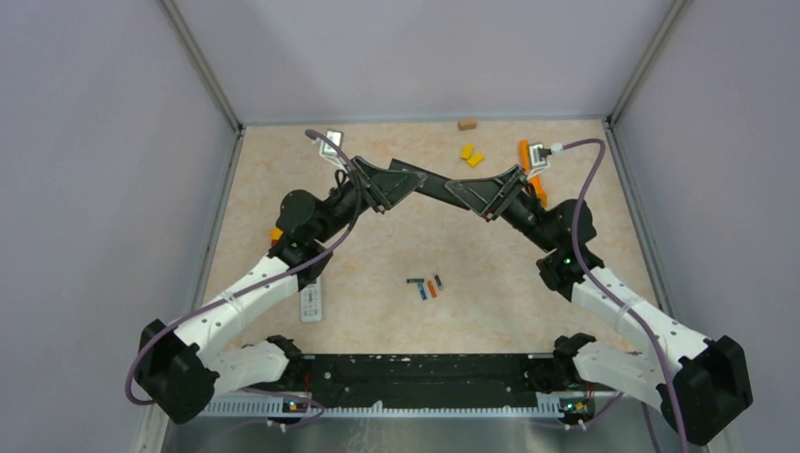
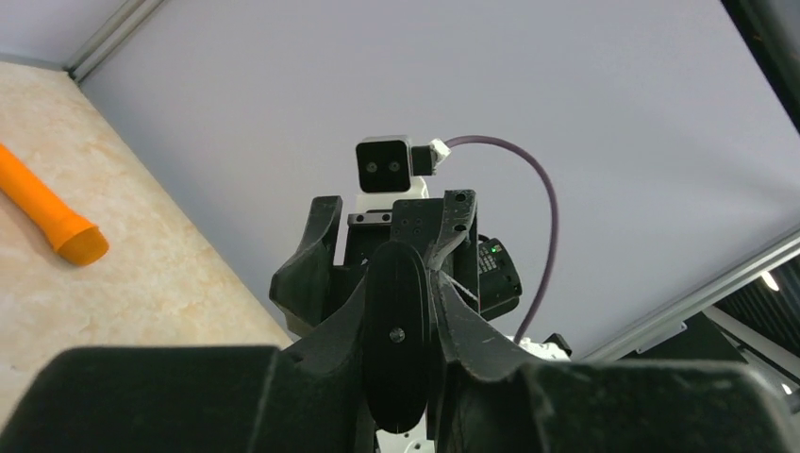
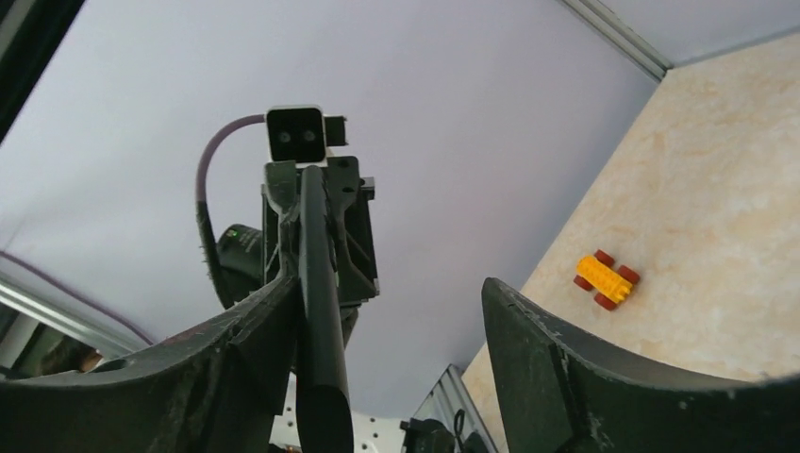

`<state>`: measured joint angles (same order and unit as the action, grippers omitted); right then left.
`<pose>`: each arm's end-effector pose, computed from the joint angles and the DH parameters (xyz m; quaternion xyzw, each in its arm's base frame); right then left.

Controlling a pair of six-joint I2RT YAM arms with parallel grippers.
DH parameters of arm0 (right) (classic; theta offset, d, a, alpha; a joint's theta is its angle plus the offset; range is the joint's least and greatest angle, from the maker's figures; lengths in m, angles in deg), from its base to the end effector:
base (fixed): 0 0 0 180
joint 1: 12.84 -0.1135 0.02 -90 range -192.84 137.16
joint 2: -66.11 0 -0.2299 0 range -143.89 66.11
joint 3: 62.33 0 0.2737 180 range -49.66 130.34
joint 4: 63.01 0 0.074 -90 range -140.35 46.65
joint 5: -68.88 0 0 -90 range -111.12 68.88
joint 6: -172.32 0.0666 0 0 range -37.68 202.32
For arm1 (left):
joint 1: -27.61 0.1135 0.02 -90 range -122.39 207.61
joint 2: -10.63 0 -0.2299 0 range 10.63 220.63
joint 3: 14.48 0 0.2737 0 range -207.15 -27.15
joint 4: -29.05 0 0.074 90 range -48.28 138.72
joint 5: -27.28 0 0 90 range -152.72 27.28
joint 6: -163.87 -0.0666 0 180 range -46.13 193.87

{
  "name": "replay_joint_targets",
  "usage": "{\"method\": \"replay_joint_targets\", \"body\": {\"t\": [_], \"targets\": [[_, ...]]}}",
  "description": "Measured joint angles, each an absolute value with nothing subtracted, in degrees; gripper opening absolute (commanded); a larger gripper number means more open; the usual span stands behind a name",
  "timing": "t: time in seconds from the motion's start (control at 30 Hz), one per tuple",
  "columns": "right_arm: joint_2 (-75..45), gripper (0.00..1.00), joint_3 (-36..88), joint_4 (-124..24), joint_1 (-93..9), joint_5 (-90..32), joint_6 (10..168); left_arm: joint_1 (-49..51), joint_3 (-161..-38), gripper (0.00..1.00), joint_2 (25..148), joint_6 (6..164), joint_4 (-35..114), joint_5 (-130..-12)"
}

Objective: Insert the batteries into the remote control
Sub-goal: Adjust the remote control, then remove the battery cover from the remote control.

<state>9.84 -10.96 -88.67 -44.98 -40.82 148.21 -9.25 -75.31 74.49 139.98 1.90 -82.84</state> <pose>0.2360 0.1748 0.3298 0.0278 0.5765 0.6758 0.4584 0.2396 -0.2083 0.3612 0.0067 0.5551 -0.7057 0.4403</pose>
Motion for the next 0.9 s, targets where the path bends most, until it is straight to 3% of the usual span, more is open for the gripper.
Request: {"method": "replay_joint_targets", "body": {"t": [0.23,0.6,0.9], "targets": [[6.63,0.66,-8.82,-86.75,-44.98,-44.89,146.09,-9.12,-75.77,0.00,73.39,136.74,6.47,-83.34],[4.36,0.21,-7.90,-90.18,-44.93,-50.59,144.23,-6.67,-76.66,0.00,73.11,137.36,11.91,-86.31],[4.31,0.10,-9.54,-93.96,-44.54,-55.14,143.05,-2.26,-76.66,0.00,73.15,144.33,11.96,-96.15]]}}
